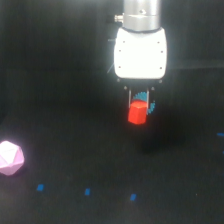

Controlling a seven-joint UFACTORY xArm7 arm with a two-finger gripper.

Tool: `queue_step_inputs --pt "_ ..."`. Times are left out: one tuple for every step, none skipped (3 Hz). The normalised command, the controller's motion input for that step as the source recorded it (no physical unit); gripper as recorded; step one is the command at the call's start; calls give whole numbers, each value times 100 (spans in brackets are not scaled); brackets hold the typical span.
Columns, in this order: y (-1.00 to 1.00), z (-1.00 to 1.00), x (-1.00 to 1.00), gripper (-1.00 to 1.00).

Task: Pick up the red object from the table

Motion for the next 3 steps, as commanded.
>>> queue_step_inputs --pt "67 37 -17 -100" --pt "43 20 27 -90" --pt "27 44 2 -70"
